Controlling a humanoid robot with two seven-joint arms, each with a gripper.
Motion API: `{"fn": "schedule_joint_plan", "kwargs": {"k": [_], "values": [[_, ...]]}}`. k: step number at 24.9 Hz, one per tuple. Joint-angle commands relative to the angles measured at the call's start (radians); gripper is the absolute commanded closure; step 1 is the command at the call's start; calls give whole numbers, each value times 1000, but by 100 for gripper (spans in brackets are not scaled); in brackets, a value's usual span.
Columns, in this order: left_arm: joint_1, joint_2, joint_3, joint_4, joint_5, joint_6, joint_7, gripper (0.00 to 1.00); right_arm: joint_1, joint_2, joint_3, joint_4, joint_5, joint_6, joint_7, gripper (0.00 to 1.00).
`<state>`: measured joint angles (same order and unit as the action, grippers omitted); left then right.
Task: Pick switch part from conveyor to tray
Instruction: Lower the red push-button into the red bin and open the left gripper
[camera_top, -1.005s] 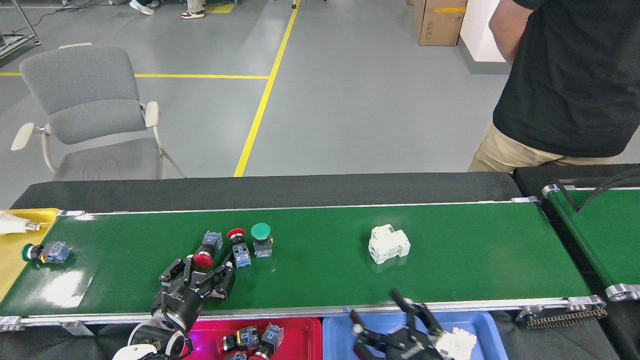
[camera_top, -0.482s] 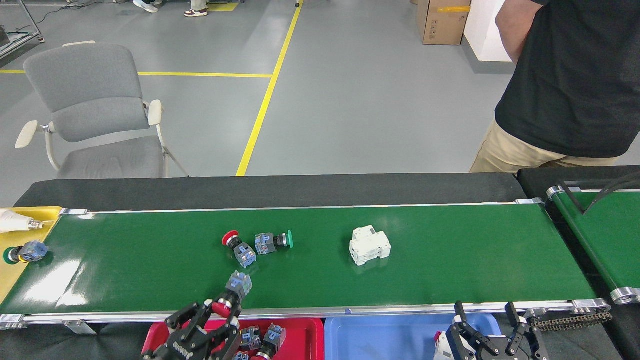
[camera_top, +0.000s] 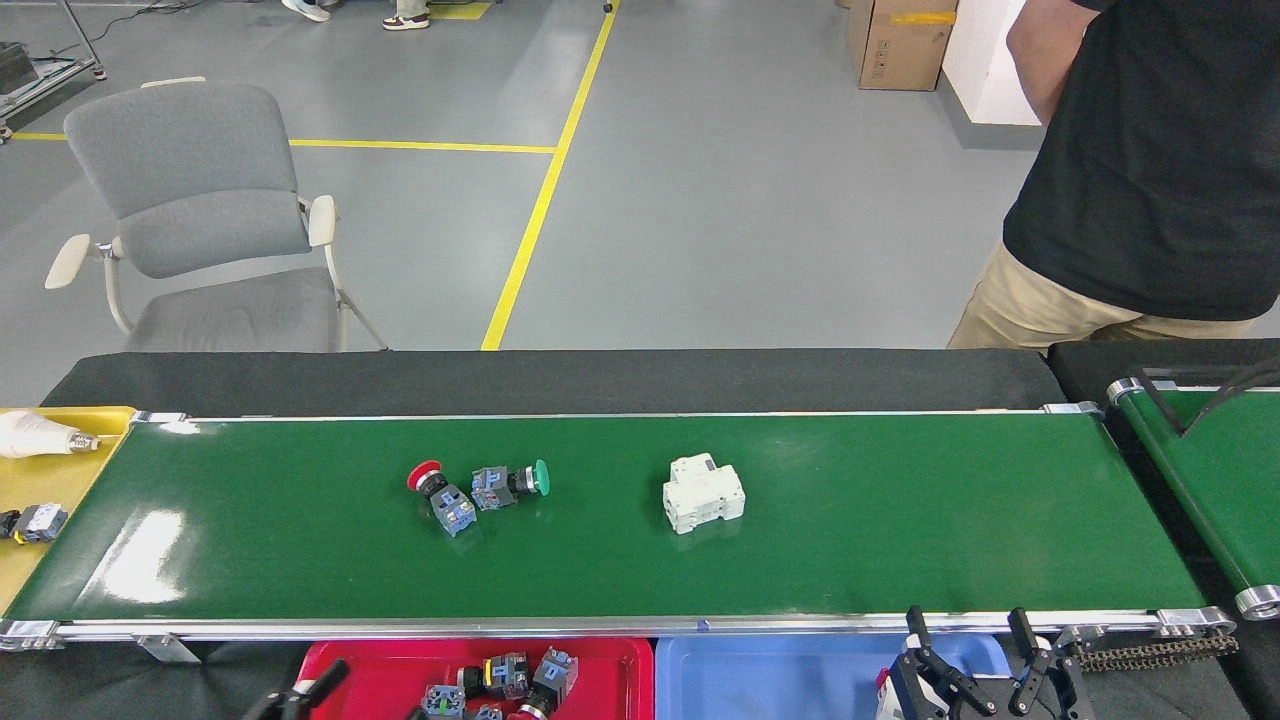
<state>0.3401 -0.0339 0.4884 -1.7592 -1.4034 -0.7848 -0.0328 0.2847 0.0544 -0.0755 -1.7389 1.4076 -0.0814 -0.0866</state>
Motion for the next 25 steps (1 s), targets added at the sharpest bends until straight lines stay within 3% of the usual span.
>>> {"fn": "schedule_joint_plan", "kwargs": {"k": [1, 3, 5, 10, 13, 22, 25], "values": [[-10, 0, 39, -3, -3, 81, 2, 1, -9, -5, 0, -16, -1, -5, 4, 1], [0, 5, 48, 1, -22, 233, 2, 1, -10, -5, 2, -16, -1, -6, 4, 1], [7, 5, 47, 3, -57, 289, 4, 1, -7, -5, 2, -14, -1, -5, 4, 1], [-16, 2, 41, 1, -75, 298, 4, 1, -16, -2, 2, -14, -1, -5, 5, 1], [-101, 0, -8, 14, -166, 303, -21, 1, -33, -5, 2, -10, -2, -5, 5, 1], [-365, 6, -96, 256, -221, 397, -76, 1, -75, -7, 14, -10, -2, -18, 28, 1], [-408, 42, -96, 300, -221, 395, -76, 1, -76, -7, 14, -4, -4, -18, 30, 1]]}}
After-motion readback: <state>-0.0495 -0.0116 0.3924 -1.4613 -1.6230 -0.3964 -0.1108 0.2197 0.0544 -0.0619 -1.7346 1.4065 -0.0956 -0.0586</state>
